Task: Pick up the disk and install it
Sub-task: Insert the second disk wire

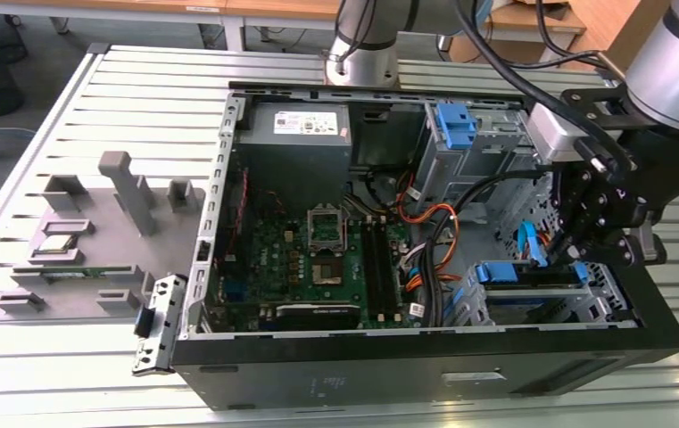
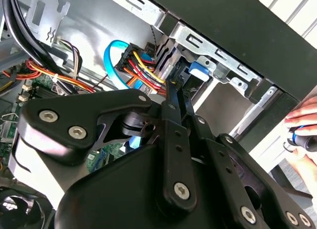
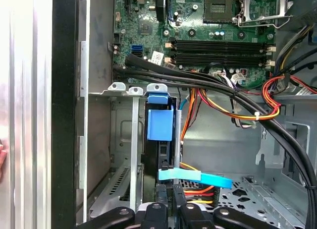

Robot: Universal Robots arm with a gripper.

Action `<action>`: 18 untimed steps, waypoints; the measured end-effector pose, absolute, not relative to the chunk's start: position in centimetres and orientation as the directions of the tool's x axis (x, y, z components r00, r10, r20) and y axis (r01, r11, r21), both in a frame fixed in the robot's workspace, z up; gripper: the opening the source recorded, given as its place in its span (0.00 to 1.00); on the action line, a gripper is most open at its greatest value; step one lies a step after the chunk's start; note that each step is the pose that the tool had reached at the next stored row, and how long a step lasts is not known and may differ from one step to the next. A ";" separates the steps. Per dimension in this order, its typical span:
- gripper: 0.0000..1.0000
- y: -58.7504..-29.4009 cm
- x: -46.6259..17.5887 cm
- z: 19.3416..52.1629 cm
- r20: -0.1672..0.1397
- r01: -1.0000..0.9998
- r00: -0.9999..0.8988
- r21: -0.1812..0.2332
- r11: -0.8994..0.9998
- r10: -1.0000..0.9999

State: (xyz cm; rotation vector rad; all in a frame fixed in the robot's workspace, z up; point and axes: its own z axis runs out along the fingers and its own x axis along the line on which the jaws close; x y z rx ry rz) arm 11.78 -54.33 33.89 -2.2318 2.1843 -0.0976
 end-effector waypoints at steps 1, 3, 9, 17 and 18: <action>0.16 -54.3 11.8 33.9 0.033 -0.998 0.021 -0.056 -0.022 -0.999; 0.16 -54.4 11.9 33.9 0.033 -0.998 0.021 -0.056 -0.022 -0.999; 0.16 -54.7 11.9 33.9 0.033 -0.998 0.020 -0.056 -0.022 -0.999; 0.16 -54.8 11.8 33.7 0.029 -0.998 0.021 -0.056 -0.022 -0.999; 0.16 -54.8 11.8 33.7 0.028 -0.998 0.021 -0.056 -0.022 -0.999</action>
